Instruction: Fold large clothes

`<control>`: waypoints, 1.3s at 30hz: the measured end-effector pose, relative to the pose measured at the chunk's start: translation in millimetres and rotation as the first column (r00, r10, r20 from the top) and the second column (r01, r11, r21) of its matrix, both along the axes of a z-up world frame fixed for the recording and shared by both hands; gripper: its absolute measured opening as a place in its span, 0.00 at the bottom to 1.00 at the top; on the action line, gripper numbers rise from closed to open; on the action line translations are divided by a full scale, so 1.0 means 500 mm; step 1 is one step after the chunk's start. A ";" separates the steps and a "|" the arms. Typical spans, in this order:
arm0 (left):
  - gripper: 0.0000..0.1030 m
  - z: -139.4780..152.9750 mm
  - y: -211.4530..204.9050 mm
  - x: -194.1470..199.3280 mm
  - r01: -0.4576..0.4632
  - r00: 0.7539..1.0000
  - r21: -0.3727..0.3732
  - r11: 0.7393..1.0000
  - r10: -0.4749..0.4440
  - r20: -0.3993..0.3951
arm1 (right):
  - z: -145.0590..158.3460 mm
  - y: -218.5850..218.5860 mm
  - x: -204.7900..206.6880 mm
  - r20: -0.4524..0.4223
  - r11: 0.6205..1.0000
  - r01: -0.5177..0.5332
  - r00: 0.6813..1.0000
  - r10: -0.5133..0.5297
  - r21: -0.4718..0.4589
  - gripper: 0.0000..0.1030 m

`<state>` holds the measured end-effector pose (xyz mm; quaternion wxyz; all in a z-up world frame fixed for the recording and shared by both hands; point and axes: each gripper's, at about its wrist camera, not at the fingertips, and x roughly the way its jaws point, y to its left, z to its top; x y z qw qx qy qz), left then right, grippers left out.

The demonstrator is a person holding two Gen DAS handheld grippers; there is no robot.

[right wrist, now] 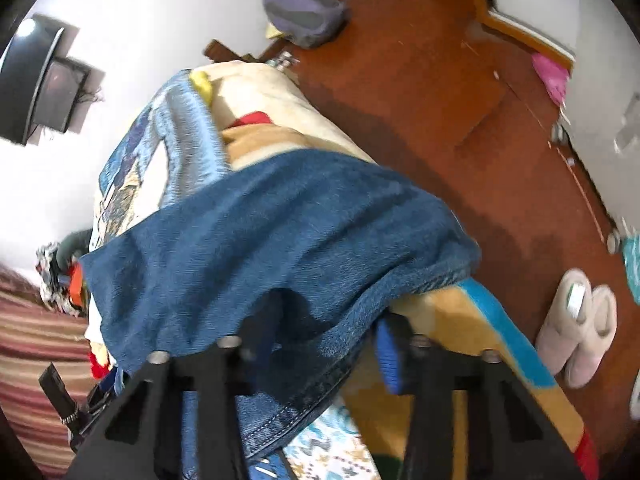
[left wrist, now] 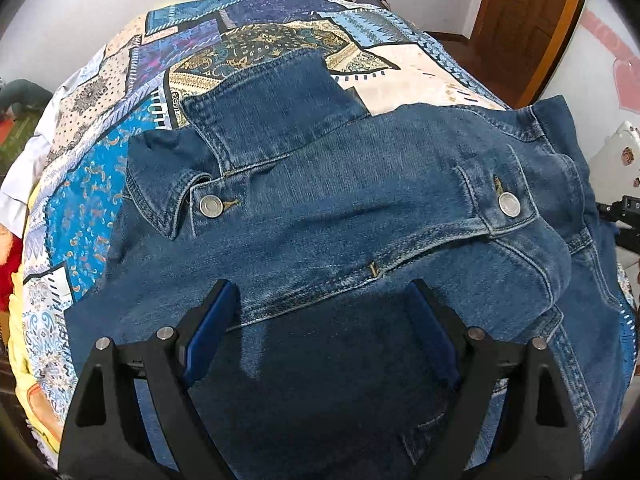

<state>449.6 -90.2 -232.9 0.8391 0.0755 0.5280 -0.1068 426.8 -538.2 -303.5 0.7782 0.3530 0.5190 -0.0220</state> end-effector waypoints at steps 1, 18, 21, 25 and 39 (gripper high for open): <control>0.84 0.002 0.000 -0.001 0.000 1.000 0.003 1.000 0.000 0.001 | 0.010 0.006 0.000 0.014 1.000 -0.016 1.000 0.017 -0.022 0.22; 0.84 0.173 0.051 -0.065 -0.008 0.980 -0.052 0.999 0.018 0.200 | 0.374 0.264 0.032 0.402 0.957 -0.235 0.870 0.285 -0.170 0.13; 0.84 0.206 0.092 -0.087 -0.025 0.972 -0.089 0.996 0.045 0.231 | 0.399 0.365 0.039 0.416 0.930 -0.329 0.832 0.367 -0.163 0.13; 0.84 0.225 0.152 -0.122 -0.044 0.967 -0.117 0.992 0.072 0.246 | 0.362 0.506 0.044 0.373 0.883 -0.440 0.802 0.467 -0.161 0.13; 0.84 0.136 0.250 -0.191 -0.083 0.984 -0.062 0.995 0.091 0.153 | 0.126 0.635 0.023 0.046 0.812 -0.567 0.815 0.577 -0.137 0.14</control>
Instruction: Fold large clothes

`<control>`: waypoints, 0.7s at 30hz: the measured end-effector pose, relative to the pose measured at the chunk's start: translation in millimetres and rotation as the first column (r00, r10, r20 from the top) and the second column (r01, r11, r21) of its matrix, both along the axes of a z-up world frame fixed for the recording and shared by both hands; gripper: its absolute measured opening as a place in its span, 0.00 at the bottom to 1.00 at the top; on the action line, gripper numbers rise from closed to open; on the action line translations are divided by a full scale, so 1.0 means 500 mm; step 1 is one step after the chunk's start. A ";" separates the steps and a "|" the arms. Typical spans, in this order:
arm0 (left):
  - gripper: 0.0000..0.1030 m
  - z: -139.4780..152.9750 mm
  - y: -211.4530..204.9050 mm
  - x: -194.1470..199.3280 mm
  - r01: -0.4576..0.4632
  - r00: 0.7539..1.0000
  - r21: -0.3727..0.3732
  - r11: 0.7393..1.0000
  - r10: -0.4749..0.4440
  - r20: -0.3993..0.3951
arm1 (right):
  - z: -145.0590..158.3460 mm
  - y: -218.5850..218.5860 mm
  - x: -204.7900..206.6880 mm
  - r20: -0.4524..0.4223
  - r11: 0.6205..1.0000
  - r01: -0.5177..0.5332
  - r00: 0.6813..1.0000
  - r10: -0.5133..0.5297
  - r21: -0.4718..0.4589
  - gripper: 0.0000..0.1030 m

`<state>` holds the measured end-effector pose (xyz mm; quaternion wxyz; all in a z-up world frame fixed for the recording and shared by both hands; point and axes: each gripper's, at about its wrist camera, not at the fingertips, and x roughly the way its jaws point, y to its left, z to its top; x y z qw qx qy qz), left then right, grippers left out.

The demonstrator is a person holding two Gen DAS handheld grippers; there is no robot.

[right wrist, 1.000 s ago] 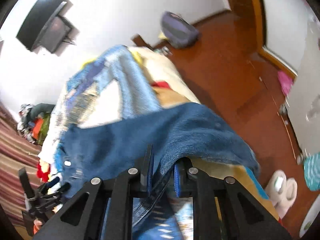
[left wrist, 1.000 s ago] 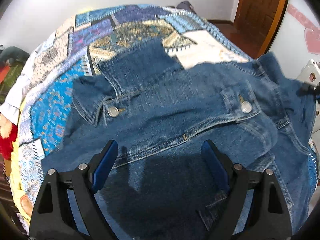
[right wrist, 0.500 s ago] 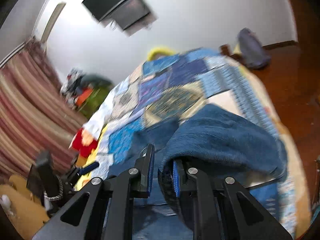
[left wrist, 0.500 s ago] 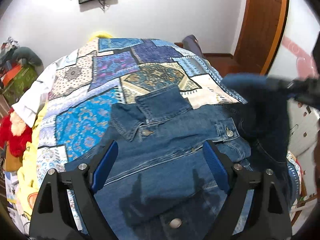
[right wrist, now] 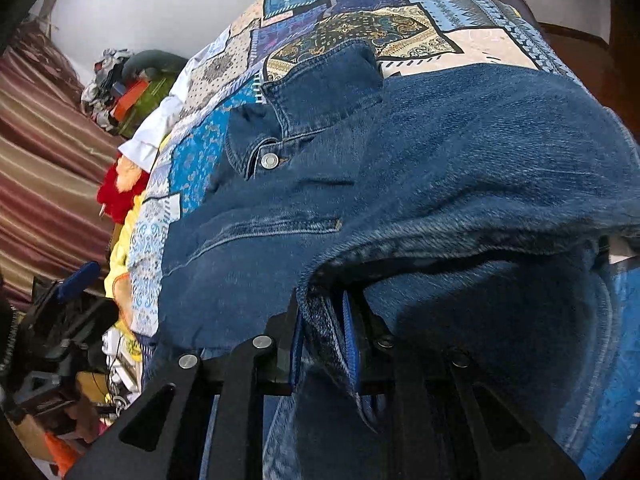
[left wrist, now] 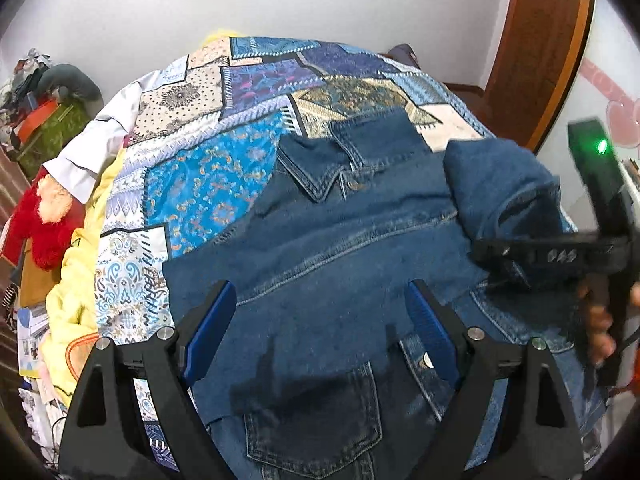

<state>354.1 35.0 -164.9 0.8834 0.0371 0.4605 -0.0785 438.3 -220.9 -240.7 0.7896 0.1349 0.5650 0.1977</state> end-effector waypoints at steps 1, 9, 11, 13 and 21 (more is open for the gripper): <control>0.84 -0.003 -0.006 -0.001 0.006 1.000 0.004 1.000 -0.006 -0.002 | 0.006 -0.003 -0.001 -0.009 1.000 -0.009 1.000 0.009 -0.008 0.14; 0.84 0.032 -0.070 0.007 0.068 0.997 0.004 0.998 -0.068 0.035 | 0.091 -0.061 -0.040 0.045 0.996 -0.065 0.997 0.068 -0.066 0.14; 0.84 0.046 -0.094 0.013 0.092 0.995 0.002 0.996 -0.092 0.045 | 0.103 -0.087 -0.052 0.062 0.997 -0.058 0.996 0.061 -0.054 0.14; 0.84 0.058 -0.119 0.020 0.124 0.991 -0.011 0.992 -0.123 0.050 | 0.106 -0.105 -0.059 0.073 0.998 -0.046 0.996 0.049 -0.044 0.14; 0.84 0.051 -0.249 0.063 0.221 0.975 -0.002 0.975 -0.221 0.021 | 0.032 -0.167 -0.065 0.092 0.994 -0.012 0.995 0.022 -0.108 0.14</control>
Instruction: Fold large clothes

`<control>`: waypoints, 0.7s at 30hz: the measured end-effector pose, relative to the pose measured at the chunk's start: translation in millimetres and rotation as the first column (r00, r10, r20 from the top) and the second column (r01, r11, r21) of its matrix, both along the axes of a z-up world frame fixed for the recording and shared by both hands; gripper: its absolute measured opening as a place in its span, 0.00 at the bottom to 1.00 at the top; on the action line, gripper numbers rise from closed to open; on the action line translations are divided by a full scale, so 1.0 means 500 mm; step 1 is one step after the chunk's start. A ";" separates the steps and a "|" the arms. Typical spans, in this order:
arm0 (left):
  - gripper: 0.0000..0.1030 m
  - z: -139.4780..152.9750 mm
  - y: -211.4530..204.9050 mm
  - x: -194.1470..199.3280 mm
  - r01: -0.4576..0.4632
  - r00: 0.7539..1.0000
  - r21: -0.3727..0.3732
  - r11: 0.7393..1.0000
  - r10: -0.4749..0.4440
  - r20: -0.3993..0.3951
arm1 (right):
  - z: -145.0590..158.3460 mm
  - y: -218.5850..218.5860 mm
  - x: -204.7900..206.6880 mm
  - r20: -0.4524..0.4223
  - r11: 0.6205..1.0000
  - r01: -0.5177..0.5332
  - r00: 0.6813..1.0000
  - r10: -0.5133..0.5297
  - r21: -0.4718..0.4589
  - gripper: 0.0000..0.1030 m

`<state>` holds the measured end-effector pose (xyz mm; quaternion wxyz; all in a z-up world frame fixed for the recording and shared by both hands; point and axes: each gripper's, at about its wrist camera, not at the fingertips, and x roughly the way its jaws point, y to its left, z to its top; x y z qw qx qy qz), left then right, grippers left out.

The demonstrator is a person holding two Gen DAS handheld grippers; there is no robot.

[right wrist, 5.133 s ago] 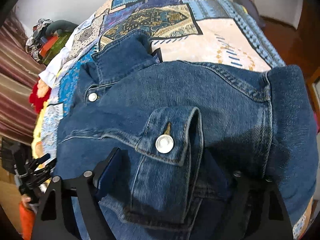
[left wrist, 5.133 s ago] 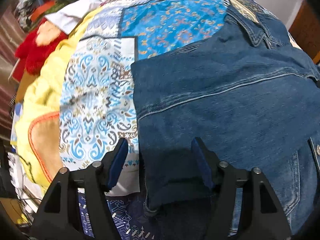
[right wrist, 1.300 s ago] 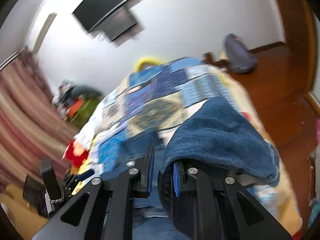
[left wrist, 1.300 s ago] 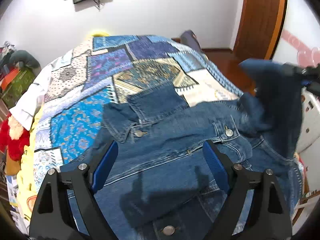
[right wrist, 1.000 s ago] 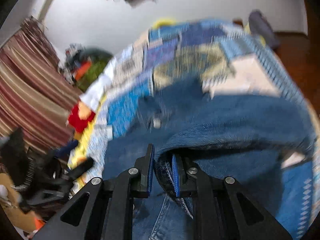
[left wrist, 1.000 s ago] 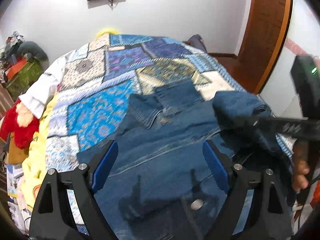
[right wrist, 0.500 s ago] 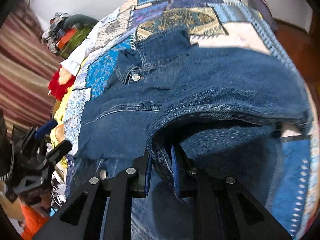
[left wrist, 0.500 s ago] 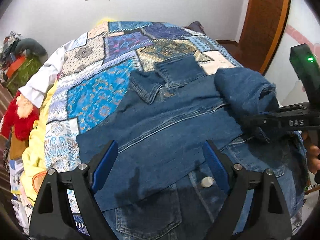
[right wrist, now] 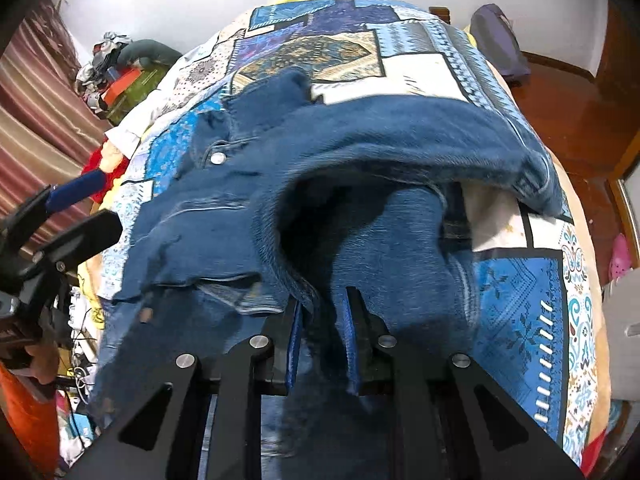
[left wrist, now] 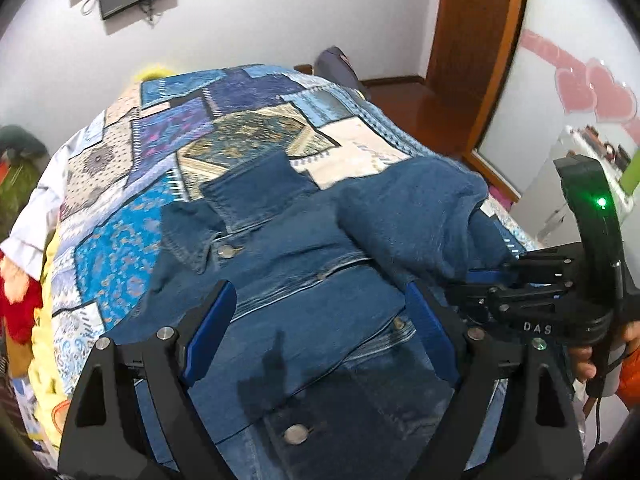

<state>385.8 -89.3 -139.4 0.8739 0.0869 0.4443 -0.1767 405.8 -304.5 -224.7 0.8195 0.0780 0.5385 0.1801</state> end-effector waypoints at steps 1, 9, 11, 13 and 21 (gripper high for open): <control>0.84 -0.008 -0.010 0.002 0.006 1.000 0.007 1.000 -0.006 -0.007 | -0.005 -0.007 0.000 0.006 1.000 -0.002 1.000 0.002 0.014 0.14; 0.84 -0.044 -0.015 -0.016 0.010 0.999 0.034 0.999 -0.009 -0.034 | -0.020 0.010 -0.003 0.062 0.996 -0.071 0.995 0.074 -0.052 0.14; 0.84 -0.048 0.005 -0.023 -0.007 0.999 0.031 1.000 0.008 -0.040 | -0.019 0.018 -0.005 0.072 0.994 -0.078 0.994 0.084 -0.076 0.14; 0.84 -0.053 0.028 -0.030 -0.027 0.998 0.027 0.999 0.029 -0.051 | -0.017 0.023 -0.007 0.077 0.992 -0.082 0.993 0.090 -0.096 0.14; 0.84 -0.053 0.074 -0.037 -0.061 0.996 -0.020 0.998 0.060 -0.068 | 0.023 0.031 -0.020 0.099 0.986 -0.079 0.991 0.095 -0.149 0.15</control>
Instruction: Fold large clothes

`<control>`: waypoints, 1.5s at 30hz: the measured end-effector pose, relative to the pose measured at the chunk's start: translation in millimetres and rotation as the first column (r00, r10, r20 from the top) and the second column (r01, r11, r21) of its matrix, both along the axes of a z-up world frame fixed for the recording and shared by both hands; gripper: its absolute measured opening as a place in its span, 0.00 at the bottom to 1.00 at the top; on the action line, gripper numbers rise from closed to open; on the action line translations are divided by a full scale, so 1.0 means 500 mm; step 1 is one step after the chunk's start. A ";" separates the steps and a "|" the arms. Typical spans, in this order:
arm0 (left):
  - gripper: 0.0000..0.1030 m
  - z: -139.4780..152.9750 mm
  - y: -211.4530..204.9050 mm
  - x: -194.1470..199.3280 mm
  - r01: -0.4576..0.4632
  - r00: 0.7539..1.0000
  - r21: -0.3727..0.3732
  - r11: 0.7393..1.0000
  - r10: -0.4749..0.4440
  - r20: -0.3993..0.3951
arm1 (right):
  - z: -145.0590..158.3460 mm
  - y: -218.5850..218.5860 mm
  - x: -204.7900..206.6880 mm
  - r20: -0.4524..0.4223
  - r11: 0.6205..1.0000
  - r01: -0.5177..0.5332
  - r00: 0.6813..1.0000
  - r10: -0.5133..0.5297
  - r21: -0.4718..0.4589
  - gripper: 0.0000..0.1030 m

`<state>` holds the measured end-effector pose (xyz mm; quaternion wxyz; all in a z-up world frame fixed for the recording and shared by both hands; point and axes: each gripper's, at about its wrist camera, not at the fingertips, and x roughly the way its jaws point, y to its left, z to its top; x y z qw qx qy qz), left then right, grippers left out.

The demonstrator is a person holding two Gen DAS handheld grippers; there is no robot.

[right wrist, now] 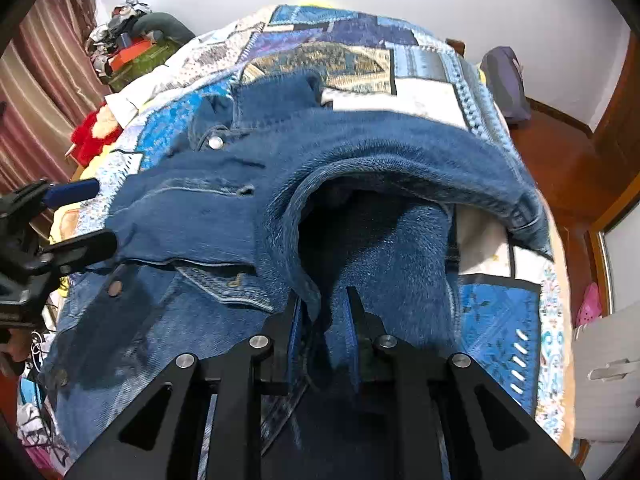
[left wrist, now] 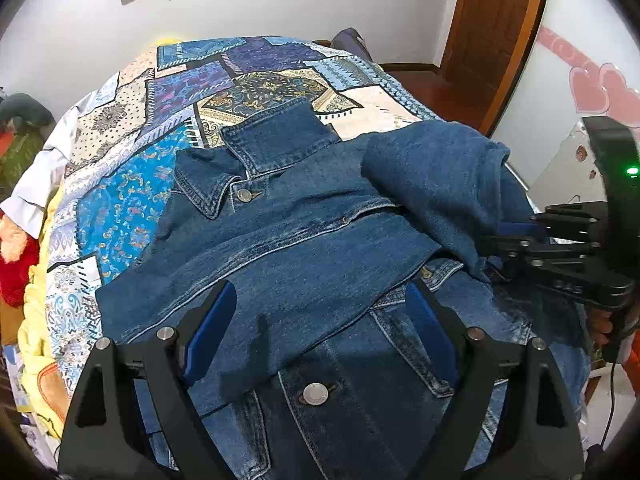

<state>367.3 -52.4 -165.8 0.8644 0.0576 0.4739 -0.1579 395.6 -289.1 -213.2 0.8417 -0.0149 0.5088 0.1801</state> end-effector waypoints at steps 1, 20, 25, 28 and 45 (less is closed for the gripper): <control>0.84 0.003 -0.004 0.004 0.004 1.000 -0.006 1.000 -0.004 -0.001 | 0.010 -0.008 -0.004 0.002 1.000 0.002 1.000 -0.002 0.023 0.15; 0.75 -0.037 -0.302 0.144 0.199 0.976 0.010 0.980 -0.197 -0.090 | -0.039 -0.131 -0.008 -0.066 0.979 0.096 0.994 -0.086 0.179 0.15; 0.78 -0.106 -0.260 0.169 0.130 0.978 0.039 0.991 -0.122 -0.171 | -0.031 -0.160 -0.024 -0.040 0.989 0.077 0.997 -0.073 0.128 0.14; 0.78 -0.118 -0.226 0.172 0.094 0.975 -0.008 0.996 -0.094 -0.203 | -0.028 -0.189 -0.026 -0.038 0.989 0.090 0.996 -0.086 0.115 0.14; 0.77 0.020 -0.211 0.117 0.157 0.987 0.058 0.986 -0.155 -0.052 | 0.017 -0.302 -0.016 0.023 0.963 0.269 0.963 -0.269 0.022 0.15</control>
